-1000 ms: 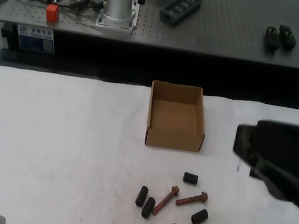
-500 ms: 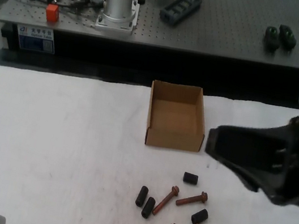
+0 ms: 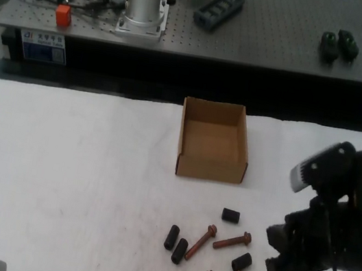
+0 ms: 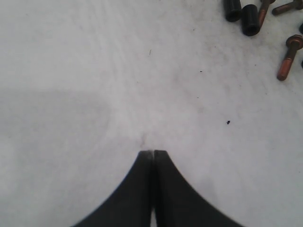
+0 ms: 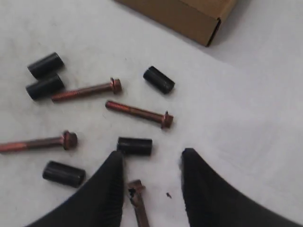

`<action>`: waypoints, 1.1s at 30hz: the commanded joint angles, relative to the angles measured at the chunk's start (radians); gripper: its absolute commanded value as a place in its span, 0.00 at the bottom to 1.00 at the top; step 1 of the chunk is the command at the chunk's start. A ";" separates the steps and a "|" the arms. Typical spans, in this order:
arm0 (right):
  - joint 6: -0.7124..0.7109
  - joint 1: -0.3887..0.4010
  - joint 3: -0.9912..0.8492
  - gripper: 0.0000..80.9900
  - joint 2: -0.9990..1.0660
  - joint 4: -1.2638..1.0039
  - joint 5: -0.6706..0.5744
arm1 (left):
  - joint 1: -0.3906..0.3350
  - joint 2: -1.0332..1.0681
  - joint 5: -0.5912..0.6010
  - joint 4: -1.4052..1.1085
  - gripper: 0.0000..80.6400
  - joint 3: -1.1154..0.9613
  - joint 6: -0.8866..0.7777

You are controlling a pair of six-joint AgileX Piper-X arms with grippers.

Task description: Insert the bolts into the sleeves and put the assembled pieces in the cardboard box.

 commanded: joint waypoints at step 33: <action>-0.036 0.068 -0.103 0.05 0.433 0.189 0.163 | 0.000 -0.002 0.060 -0.072 0.22 -0.013 -0.066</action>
